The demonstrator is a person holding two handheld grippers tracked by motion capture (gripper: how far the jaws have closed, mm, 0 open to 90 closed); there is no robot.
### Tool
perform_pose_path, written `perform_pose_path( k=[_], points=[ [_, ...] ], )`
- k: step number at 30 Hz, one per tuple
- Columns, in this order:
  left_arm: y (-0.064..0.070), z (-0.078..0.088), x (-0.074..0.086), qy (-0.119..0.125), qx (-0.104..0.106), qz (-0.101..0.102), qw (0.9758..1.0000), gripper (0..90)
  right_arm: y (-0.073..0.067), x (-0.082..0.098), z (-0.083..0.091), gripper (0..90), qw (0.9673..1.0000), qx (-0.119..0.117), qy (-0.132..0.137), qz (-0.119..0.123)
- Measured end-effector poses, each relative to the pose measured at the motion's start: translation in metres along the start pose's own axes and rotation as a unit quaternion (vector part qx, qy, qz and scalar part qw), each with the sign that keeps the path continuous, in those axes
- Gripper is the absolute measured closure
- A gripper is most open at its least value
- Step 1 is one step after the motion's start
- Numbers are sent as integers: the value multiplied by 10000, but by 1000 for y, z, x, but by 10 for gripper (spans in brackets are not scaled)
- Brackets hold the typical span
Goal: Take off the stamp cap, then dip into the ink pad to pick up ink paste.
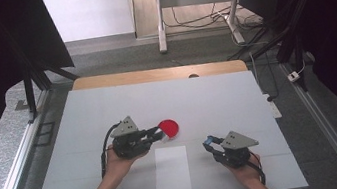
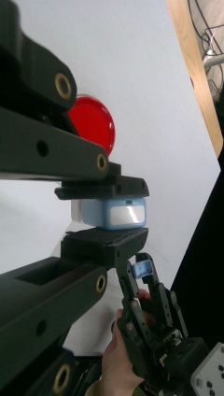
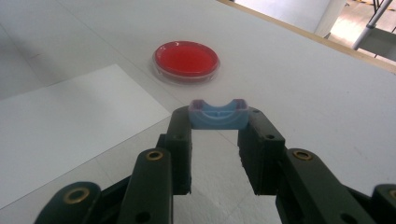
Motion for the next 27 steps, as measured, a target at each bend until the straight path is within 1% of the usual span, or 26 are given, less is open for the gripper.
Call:
perform_pose_path(
  k=[2, 6, 10, 13, 16, 20, 22, 25, 27],
  points=[
    [-1, 0, -1, 2, -11, 10, 10000, 747, 0, 1, 1, 653, 10000, -31, -7, -35],
    [-1, 1, -2, 11, 20, 33, 10000, 746, 0, 2, 4, 653, 10000, -68, -34, 6],
    [-2, 1, -5, 2, -22, 1, 10000, 745, -1, 3, 5, 653, 10000, -77, -21, 14],
    [-3, 0, -8, -10, -45, -66, 10000, 746, -1, 2, 8, 653, 9999, -82, -30, 49],
    [-4, -3, -11, -33, -45, -83, 10000, 746, 0, 3, 10, 653, 10000, -73, -5, 40],
    [-5, -7, -12, -82, -57, -101, 9999, 746, 2, 3, 12, 653, 10000, -75, 14, -50],
    [-8, -9, -11, -129, -109, -120, 9998, 745, 3, 2, 12, 653, 9999, -60, 34, -78],
    [-12, -10, -9, -191, -119, -105, 9997, 746, 4, 2, 10, 653, 9999, -66, 27, -88],
    [-15, -10, -9, -205, -120, -53, 9997, 746, 4, 3, 9, 653, 9999, -79, 3, -76]
  ],
)
Point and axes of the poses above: each handheld gripper's, and its own axes: z roughly backward along the jaws, x roughly out of its underside, y roughly to its right, the point moved 9 cm from there along -z, roughly forward along the jaws, and after that the axes turned 5 degrees about -z, right-handed, at the moved point
